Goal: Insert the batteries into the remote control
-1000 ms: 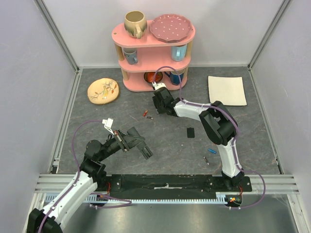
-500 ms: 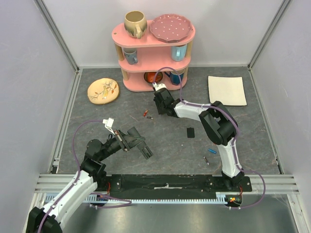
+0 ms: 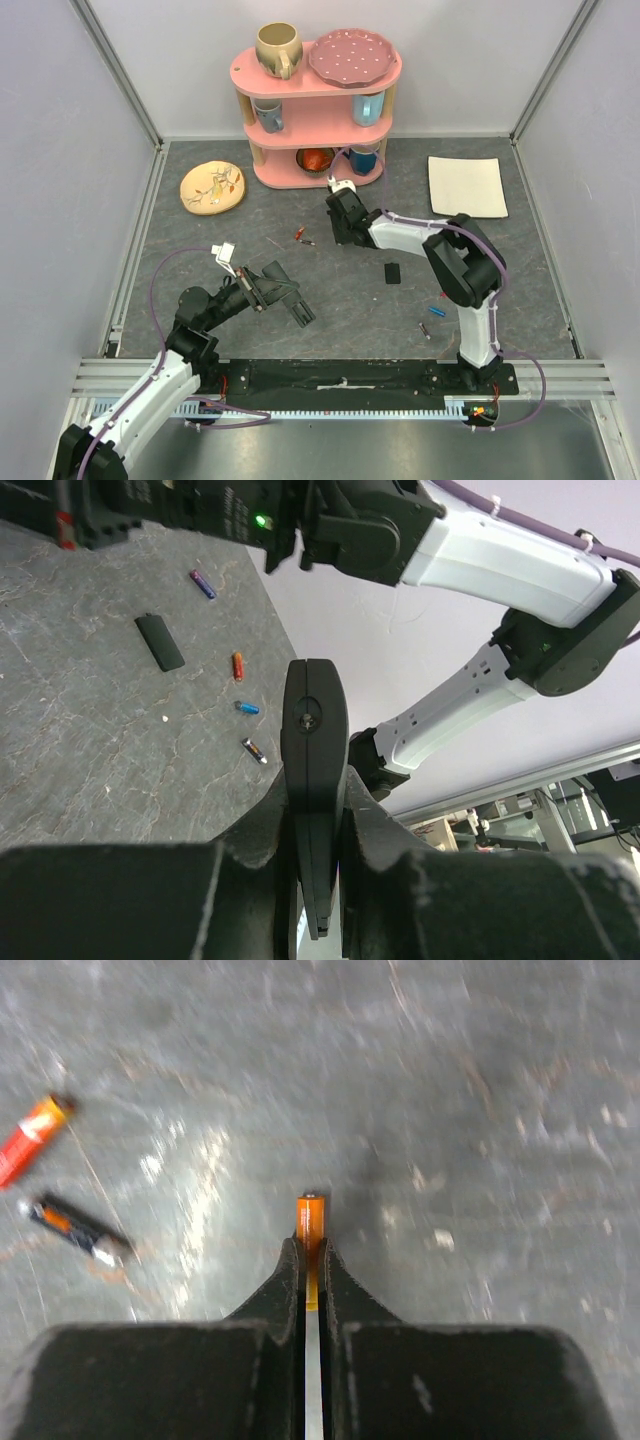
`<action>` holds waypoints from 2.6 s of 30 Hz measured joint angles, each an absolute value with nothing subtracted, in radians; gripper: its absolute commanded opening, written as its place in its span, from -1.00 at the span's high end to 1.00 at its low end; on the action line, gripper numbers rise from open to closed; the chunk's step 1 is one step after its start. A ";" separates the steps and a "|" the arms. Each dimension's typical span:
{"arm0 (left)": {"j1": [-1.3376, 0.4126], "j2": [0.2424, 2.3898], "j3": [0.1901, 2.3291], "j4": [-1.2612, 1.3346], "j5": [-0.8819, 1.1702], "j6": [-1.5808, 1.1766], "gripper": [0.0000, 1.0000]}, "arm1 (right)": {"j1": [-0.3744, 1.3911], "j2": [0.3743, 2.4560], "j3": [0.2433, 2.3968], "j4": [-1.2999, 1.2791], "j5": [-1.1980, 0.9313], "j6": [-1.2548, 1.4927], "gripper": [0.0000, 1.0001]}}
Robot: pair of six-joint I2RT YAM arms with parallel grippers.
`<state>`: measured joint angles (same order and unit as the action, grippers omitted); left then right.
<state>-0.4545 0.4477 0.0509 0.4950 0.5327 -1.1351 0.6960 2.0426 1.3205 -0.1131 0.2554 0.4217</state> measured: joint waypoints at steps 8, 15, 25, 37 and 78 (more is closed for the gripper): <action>-0.455 0.463 0.051 0.521 0.533 -1.135 0.96 | 0.698 1.818 1.113 -0.236 0.261 0.521 1.00; -0.455 0.478 0.051 0.537 0.533 -1.135 0.96 | 0.745 1.705 1.001 -0.334 0.263 0.582 1.00; -0.455 0.491 0.051 0.567 0.535 -1.135 0.96 | 0.769 1.710 1.001 -0.413 0.240 0.583 0.63; -0.455 0.489 0.051 0.578 0.552 -1.135 0.96 | 0.770 1.750 1.043 -0.458 0.231 0.561 0.30; -0.517 1.031 0.049 1.079 0.488 -1.186 0.96 | 1.054 1.044 0.889 -0.356 0.321 0.636 1.00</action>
